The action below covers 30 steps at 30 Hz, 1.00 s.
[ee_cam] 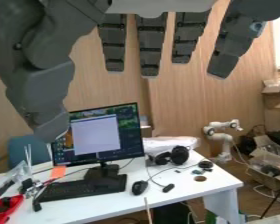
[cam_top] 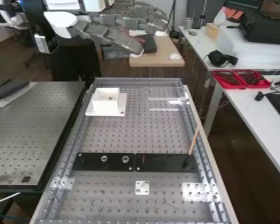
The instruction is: Grab the smaller nut and place it in the white container
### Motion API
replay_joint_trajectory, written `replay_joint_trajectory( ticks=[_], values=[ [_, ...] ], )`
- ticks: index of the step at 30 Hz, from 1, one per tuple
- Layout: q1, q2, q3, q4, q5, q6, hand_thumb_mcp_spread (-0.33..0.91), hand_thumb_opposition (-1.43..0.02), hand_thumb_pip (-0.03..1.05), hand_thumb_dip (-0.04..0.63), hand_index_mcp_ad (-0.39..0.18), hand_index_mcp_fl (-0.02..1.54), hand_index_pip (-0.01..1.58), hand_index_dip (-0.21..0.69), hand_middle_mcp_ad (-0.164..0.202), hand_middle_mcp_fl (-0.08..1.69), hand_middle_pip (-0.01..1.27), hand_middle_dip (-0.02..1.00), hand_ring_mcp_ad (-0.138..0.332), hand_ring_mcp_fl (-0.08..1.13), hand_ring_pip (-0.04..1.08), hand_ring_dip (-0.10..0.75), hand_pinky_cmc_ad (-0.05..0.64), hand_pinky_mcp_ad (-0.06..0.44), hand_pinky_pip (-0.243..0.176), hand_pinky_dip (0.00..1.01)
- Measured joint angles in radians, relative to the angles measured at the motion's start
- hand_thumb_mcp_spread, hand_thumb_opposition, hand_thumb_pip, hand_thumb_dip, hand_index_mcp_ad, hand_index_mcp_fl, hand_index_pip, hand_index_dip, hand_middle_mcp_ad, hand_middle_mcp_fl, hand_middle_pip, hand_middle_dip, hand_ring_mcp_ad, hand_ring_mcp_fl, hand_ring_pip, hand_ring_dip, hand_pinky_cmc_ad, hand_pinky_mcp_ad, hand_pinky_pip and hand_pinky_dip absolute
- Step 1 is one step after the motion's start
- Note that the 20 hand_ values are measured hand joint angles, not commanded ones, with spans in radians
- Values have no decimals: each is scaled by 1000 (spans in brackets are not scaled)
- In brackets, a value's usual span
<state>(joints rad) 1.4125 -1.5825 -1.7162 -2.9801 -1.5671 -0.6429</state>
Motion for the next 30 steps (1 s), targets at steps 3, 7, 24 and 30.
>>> replay_joint_trajectory(
  ticks=[3,7,24,30],
  values=[
    [4,-5,12,-13,6,-10,283,-757,613,185,-101,152,105,316,66,140,120,255,127,0,94,152,363,291,-42,291],
    [9,-11,20,-24,8,-10,283,-757,613,176,-101,152,101,318,66,140,120,255,127,0,94,152,363,295,-47,293],
    [20,-5,22,-49,10,-14,283,-757,602,173,-101,155,98,318,70,143,120,255,127,0,93,152,379,297,-61,295],
    [16,-11,29,-64,-8,-14,281,-757,602,173,-101,190,91,326,66,143,120,255,127,0,93,152,379,297,-61,295]
  ],
)
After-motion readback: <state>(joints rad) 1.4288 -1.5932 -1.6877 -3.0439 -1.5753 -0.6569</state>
